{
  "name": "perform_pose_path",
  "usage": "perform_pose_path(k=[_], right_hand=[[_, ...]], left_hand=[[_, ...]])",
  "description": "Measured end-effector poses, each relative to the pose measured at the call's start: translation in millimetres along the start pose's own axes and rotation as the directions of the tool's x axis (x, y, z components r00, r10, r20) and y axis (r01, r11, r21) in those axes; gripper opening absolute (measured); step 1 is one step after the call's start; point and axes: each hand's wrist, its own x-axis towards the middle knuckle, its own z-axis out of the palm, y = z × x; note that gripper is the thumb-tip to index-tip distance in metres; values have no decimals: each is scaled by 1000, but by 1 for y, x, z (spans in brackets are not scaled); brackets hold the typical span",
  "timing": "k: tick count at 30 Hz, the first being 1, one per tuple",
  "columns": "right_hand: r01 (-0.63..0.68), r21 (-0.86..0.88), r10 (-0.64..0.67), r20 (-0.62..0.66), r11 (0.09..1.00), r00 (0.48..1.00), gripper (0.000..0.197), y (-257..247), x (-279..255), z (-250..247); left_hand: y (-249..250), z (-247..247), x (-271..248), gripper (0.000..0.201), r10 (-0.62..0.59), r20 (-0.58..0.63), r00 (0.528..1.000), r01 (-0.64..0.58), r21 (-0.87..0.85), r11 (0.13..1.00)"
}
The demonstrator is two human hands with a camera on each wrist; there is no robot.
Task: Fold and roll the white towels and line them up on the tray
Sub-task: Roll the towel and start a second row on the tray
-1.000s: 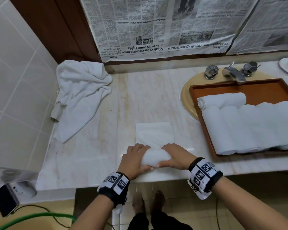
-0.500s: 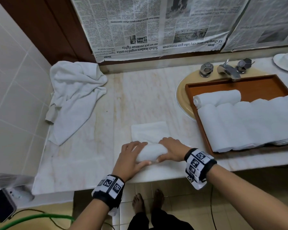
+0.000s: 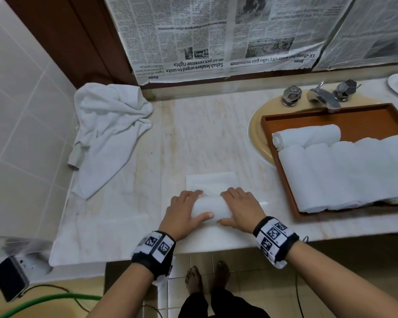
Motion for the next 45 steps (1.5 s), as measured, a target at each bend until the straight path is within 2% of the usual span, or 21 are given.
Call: perform_pose_path(k=[2,4,6,8,10,13,16,18,20,23,25,28,30,32,34,36,38,42,45], right_hand=[[-4,62,-1,75,998,997,70,4,9,-6],[-14,134,-8,163,991,987,73,9,14,-11],[-27,213,-21,222,977,975,72,12,14,-15],[-37,270,-27,229,962,973,70,13,7,-16],[-1,186,-29,159,982,987,74,10,-7,-13],[42,-18,-43,-50,999,998,82,4,-28,-2],[69,-41,-72,-95,997,993,82,2,-28,8],[75,12,-75,-36,997,997,79,5,-20,6],[59,67,-63,46,996,997,76,7,-13,0],[15,194,-46,152,981,987,75,10,-4,-11],[-28,292,-42,231,956,972,73,12,-1,-16],[-72,302,-26,310,951,950,69,11,-6,-20],[-63,182,14,261,981,965,75,5,-15,-18],[-7,-14,8,90,1000,996,79,-3,-23,-12],[11,-103,-13,-17,995,1000,79,-9,-25,-5],[11,-89,-13,-26,996,1000,81,-8,-18,-3],[0,-20,1,25,1000,1000,85,-2,-8,-5],[-61,126,47,111,990,993,91,7,5,-13],[-94,170,74,124,981,990,93,8,9,-13]], left_hand=[[2,7,-8,75,72,-116,991,-60,101,993],[4,12,-11,80,93,-133,987,-78,115,990],[3,10,-7,85,51,-84,995,-41,113,993],[4,2,0,85,9,24,1000,-12,126,992],[5,-7,7,81,3,126,992,-24,166,986],[2,-11,15,84,-8,237,971,-27,141,990],[-3,-7,16,89,-10,296,955,-7,58,998],[-1,-5,11,84,-21,257,966,11,41,999],[5,-1,-1,81,-13,154,988,4,59,998],[15,6,-18,96,73,-7,997,-71,154,985],[14,13,-22,98,58,-26,998,-53,171,984],[11,11,-17,95,10,47,999,-16,113,993],[11,4,-10,96,2,129,992,-14,95,995],[8,-2,2,92,-23,201,979,7,79,997],[7,-6,11,84,-46,235,971,35,52,998],[9,-9,16,77,-42,230,972,39,17,999],[12,-9,13,67,-41,185,982,47,-26,999],[7,-5,1,84,74,57,996,-71,-52,996],[1,-6,1,93,90,44,995,-90,-13,996]])
